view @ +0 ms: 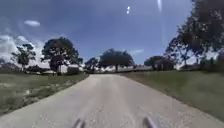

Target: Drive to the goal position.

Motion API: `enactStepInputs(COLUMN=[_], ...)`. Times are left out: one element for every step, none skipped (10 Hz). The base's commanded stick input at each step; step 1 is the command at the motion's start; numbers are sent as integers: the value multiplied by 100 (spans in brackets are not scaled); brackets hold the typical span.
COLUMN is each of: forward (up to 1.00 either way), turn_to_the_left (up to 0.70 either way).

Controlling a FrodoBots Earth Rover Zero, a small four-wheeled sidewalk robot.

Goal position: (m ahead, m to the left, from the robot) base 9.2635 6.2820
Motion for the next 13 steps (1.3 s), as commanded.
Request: enactStepInputs(forward=[70,70,70,70,70,70,70,70,70,70,70,70,70], turn_to_the_left=[0,0,0,0,0,0,0,0,0,0,0,0,0])
